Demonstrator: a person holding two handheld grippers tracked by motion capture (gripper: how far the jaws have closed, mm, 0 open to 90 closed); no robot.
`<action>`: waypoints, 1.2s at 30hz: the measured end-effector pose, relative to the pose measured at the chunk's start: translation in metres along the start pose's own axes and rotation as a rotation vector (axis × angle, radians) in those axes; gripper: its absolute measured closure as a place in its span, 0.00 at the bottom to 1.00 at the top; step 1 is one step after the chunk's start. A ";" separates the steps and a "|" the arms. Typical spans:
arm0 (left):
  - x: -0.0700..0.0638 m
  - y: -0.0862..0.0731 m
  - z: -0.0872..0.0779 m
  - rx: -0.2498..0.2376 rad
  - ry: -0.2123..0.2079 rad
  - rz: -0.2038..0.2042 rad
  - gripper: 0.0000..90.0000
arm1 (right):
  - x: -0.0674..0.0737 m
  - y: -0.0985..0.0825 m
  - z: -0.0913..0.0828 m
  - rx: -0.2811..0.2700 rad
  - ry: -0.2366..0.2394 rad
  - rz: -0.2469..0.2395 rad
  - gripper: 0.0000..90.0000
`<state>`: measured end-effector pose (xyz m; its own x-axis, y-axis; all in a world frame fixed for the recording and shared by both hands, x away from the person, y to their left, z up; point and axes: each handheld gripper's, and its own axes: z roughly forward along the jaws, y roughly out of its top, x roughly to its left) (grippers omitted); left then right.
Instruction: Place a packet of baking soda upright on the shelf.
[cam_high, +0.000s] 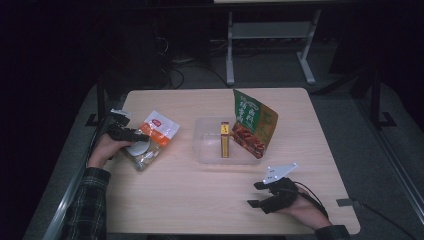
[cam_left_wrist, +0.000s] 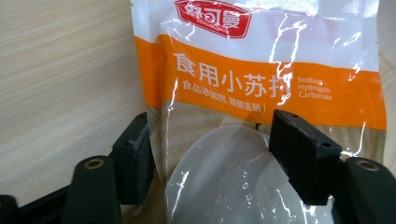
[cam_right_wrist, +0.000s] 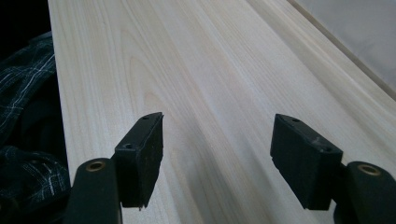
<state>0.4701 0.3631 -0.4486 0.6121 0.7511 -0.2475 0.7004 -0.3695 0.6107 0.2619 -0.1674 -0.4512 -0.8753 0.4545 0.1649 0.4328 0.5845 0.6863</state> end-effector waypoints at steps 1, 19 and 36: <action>-0.001 0.000 0.000 0.000 -0.005 0.001 0.40 | 0.000 0.000 0.000 0.001 0.001 0.002 0.38; -0.008 -0.003 -0.009 0.006 0.012 0.020 0.95 | 0.000 0.000 0.000 0.005 -0.008 -0.011 0.39; -0.040 -0.005 -0.044 -0.072 0.010 0.033 0.99 | -0.005 0.003 -0.001 -0.053 0.011 0.042 0.46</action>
<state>0.4266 0.3591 -0.4088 0.6307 0.7446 -0.2186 0.6511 -0.3544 0.6712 0.2670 -0.1687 -0.4496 -0.8594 0.4697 0.2020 0.4570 0.5285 0.7154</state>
